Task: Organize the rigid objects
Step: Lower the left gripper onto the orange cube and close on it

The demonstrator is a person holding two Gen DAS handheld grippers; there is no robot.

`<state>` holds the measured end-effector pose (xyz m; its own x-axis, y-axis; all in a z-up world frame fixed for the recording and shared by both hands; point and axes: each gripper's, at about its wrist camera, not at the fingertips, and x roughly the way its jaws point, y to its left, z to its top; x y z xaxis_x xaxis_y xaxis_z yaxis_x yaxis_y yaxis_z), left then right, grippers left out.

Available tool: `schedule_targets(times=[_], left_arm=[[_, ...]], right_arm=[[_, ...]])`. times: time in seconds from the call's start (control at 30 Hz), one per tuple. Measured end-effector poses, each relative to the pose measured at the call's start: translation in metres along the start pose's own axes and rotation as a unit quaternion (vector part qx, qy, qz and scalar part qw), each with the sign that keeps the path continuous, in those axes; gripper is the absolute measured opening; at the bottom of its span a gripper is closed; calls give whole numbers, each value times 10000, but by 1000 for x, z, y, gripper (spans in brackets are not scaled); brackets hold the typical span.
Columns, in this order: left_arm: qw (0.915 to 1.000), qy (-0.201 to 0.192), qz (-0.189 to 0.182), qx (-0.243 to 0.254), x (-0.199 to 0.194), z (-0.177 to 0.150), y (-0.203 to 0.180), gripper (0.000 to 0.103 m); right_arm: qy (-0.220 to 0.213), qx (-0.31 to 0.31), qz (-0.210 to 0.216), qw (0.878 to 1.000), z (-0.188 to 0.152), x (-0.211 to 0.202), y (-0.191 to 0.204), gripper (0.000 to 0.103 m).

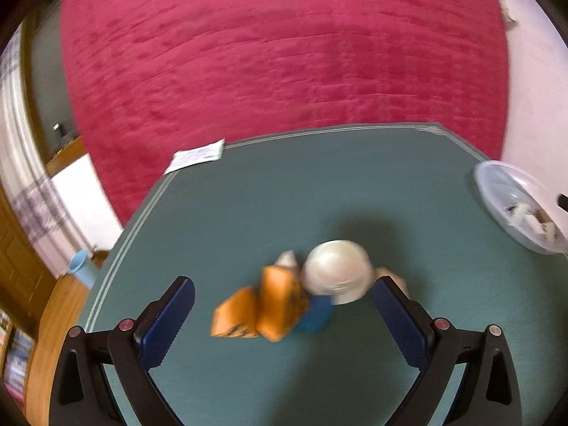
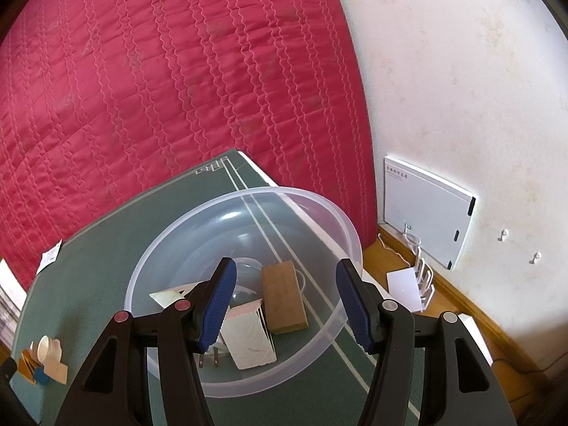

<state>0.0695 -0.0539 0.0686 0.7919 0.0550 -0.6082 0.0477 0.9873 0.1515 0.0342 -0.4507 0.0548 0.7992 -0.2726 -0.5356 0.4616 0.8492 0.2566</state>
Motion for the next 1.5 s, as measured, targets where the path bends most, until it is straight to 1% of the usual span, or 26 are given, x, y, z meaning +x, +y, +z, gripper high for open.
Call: schedule_targets(times=[0.17,0.4,0.53,0.67,0.83,0.93,1.0,1.1,1.23,1.27,1.3,1.43,1.5], left_arm=[[9993,149,245,-236,8,-8,26,102],[9979,345,445,-310,24,-18,41,102],[9970,471,498,-349,34,-21,44,102],[9963,576,532,-356,41,-25,46,102],[9952,686,543,-435,44,-28,52,102],[9945,735,584,-462,46,-29,58,103],[9946,751,522,-492,45,-31,63,103],[9943,736,616,-465,44,-35,70,103],[9937,743,660,-522,42,-39,84,103],[9926,742,820,-508,41,-40,87,103],[9919,748,892,-505,41,-42,89,103],[9908,788,841,-704,40,-47,103,103],[9921,713,801,-649,36,-47,100,103]], right_arm=[[0,-8,4,10000,0,0,1,60],[31,-72,89,9999,-2,0,-2,60],[2,-180,297,9994,-1,-10,5,61],[64,-286,710,9970,-6,-24,18,66],[243,-607,1234,9902,-19,-38,45,66],[374,-831,1533,9840,-30,-46,63,66],[461,-1006,1701,9792,-39,-51,74,66],[636,-1241,1914,9715,-54,-54,89,66],[835,-1477,2055,9639,-70,-54,103,66],[886,-1538,2091,9617,-74,-54,107,66],[907,-1570,2115,9604,-77,-56,108,66],[963,-1692,2188,9561,-85,-59,115,66],[1010,-1750,2203,9543,-89,-58,118,66]])
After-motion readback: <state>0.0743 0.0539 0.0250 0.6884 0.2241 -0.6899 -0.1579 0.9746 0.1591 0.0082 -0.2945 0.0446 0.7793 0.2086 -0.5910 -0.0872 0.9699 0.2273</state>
